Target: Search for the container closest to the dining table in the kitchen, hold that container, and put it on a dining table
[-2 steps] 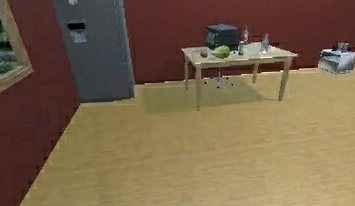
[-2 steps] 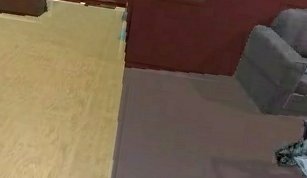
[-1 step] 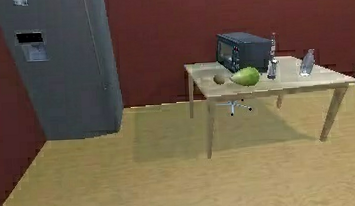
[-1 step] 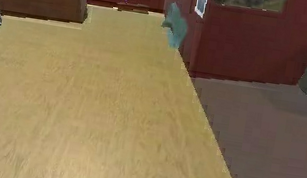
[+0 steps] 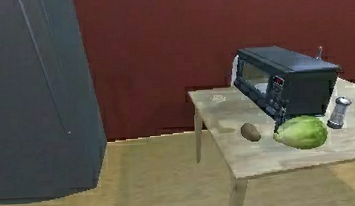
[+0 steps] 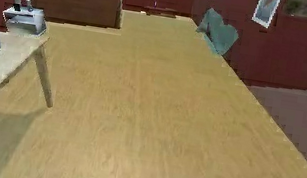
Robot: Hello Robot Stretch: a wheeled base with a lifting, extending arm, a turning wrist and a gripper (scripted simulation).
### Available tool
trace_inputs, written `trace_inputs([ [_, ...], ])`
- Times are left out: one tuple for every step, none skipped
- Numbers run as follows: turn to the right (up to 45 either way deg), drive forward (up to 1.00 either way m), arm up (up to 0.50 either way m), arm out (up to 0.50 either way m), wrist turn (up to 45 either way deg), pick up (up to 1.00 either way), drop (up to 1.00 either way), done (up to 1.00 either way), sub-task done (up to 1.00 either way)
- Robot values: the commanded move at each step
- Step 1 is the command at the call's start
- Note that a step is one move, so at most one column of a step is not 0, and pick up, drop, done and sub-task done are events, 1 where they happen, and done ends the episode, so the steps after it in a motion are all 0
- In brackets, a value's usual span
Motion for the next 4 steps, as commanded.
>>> trace_inputs([
  [45.0,0.0,0.0,0.0,0.0,0.0,0.0,0.0,0.0],
  [42.0,0.0,0.0,0.0,0.0,0.0,0.0,0.0,0.0],
  [0.0,1.0,0.0,0.0,0.0,0.0,0.0,0.0,0.0],
  [0.0,1.0,0.0,0.0,0.0,0.0,0.0,0.0,0.0],
])
